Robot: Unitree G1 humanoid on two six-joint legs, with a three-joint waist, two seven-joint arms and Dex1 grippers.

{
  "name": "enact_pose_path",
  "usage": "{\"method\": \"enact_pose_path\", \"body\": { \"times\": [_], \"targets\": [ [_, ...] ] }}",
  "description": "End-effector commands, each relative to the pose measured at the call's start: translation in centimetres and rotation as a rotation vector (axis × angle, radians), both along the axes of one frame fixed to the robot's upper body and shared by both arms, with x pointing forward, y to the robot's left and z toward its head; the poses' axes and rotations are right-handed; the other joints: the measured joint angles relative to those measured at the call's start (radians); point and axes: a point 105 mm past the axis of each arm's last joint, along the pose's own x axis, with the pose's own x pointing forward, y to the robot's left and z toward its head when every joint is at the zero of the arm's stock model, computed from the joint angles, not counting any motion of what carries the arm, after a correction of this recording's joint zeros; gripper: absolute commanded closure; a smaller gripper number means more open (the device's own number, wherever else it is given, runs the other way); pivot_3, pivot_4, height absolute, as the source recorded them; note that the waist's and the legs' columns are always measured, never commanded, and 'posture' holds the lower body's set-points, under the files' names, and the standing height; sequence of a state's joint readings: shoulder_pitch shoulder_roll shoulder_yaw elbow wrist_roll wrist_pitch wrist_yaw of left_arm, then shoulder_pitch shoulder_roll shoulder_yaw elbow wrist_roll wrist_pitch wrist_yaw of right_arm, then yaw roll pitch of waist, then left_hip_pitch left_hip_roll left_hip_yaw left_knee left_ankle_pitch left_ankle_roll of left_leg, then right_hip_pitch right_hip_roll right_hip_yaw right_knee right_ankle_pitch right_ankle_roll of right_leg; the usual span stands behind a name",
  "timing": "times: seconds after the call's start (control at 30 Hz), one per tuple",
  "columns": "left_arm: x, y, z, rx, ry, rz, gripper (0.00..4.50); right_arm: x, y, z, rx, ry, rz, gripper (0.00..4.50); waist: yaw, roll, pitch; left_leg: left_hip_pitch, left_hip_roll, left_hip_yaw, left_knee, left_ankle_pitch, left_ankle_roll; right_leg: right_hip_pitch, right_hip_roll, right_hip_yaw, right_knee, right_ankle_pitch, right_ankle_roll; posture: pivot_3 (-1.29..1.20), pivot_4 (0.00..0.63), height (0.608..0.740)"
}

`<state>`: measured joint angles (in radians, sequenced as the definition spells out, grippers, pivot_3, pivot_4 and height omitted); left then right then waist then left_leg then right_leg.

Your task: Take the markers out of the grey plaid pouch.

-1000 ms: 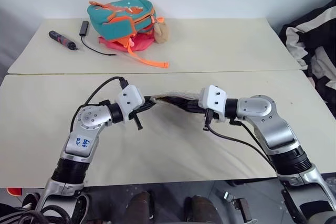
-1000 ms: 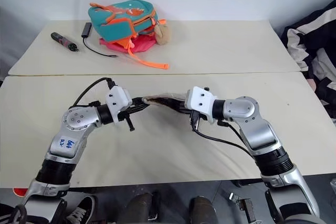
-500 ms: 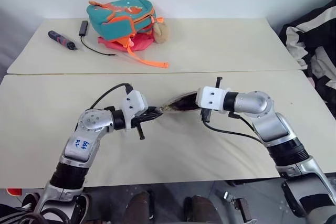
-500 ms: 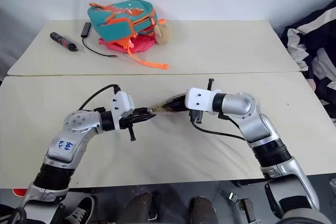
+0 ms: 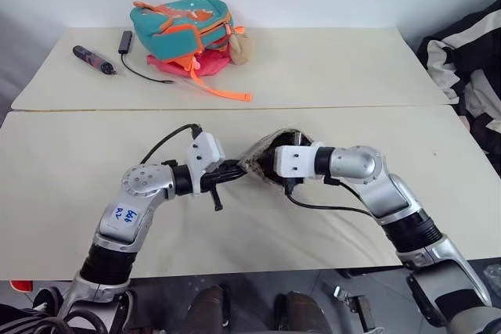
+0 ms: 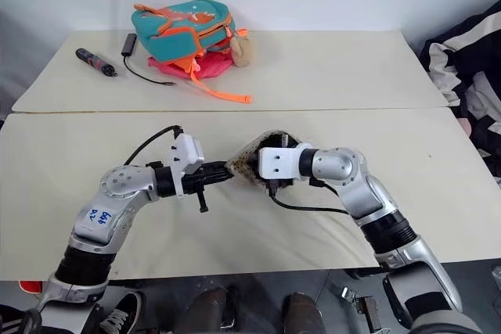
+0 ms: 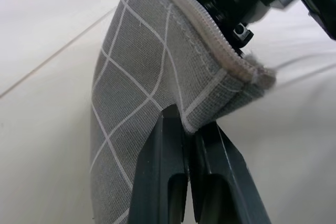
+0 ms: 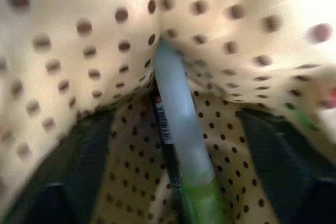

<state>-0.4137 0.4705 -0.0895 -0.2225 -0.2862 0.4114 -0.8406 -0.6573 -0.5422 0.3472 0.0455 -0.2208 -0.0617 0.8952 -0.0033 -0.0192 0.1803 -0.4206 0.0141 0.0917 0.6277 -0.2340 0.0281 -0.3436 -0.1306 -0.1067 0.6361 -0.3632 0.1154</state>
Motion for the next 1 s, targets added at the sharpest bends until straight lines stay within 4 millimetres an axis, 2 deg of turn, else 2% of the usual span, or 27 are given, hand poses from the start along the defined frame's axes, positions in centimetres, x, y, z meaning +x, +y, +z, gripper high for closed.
{"method": "enact_pose_path", "body": {
  "times": [0.03,0.17,0.27,0.33,0.57,0.73,0.83,0.93,1.0],
  "targets": [
    [-0.7,0.0,1.6,-0.064,-0.064,-0.03,4.5,-0.5,0.2,1.0,0.006,-0.037,0.03,0.06,0.0,0.0,0.0,0.0,0.0,0.0,0.0,0.0,0.0,0.0,0.0,0.0,0.0,0.0,0.0,0.0,0.15,0.74],
    [-0.7,0.2,1.5,-0.074,-0.051,-0.022,4.5,-0.7,0.2,0.6,-0.011,-0.024,0.037,0.06,0.0,0.0,0.0,0.0,0.0,0.0,0.0,0.0,0.0,0.0,0.0,0.0,0.0,0.0,0.0,0.0,0.15,0.74],
    [-0.8,0.2,1.4,-0.068,-0.049,-0.032,4.5,-0.8,0.4,1.0,0.009,-0.044,0.042,0.68,0.0,0.0,0.0,0.0,0.0,0.0,0.0,0.0,0.0,0.0,0.0,0.0,0.0,0.0,0.0,0.0,0.15,0.74],
    [-1.0,-0.1,1.4,-0.069,-0.042,-0.049,4.5,-0.6,0.5,1.0,0.005,-0.073,0.033,1.31,0.001,0.0,0.0,0.0,0.0,0.0,0.0,0.0,0.0,0.0,0.0,0.0,0.0,0.0,0.0,0.0,0.15,0.74],
    [-2.1,-1.7,1.7,-0.097,-0.003,-0.124,4.5,0.4,1.2,0.1,-0.01,-0.1,-0.007,1.31,0.0,0.0,0.0,0.0,0.0,0.0,0.0,0.0,0.0,0.0,0.0,0.0,0.0,0.0,0.0,0.0,0.15,0.74],
    [-2.3,-2.0,1.6,-0.086,-0.004,-0.13,4.5,0.8,1.4,-1.3,-0.081,-0.11,0.001,1.31,-0.001,0.0,0.0,0.0,0.0,0.0,0.0,0.0,0.0,0.0,0.0,0.0,0.0,0.0,0.0,0.0,0.15,0.74],
    [-2.5,-2.0,1.5,-0.079,-0.005,-0.134,4.5,1.1,1.5,-1.2,-0.047,-0.091,-0.019,1.31,-0.001,0.0,0.0,0.0,0.0,0.0,0.0,0.0,0.0,0.0,0.0,0.0,0.0,0.0,0.0,0.0,0.15,0.74],
    [-2.6,-2.0,1.4,-0.082,0.0,-0.132,4.5,1.2,1.6,-0.7,0.006,-0.066,-0.037,1.89,-0.001,0.0,0.0,0.0,0.0,0.0,0.0,0.0,0.0,0.0,0.0,0.0,0.0,0.0,0.0,0.0,0.15,0.74],
    [-2.6,-1.9,1.4,-0.083,-0.001,-0.127,4.5,1.1,1.7,-0.5,0.026,-0.05,-0.029,2.55,-0.001,0.0,0.0,0.0,0.0,0.0,0.0,0.0,0.0,0.0,0.0,0.0,0.0,0.0,0.0,0.0,0.15,0.74]
  ]
}}
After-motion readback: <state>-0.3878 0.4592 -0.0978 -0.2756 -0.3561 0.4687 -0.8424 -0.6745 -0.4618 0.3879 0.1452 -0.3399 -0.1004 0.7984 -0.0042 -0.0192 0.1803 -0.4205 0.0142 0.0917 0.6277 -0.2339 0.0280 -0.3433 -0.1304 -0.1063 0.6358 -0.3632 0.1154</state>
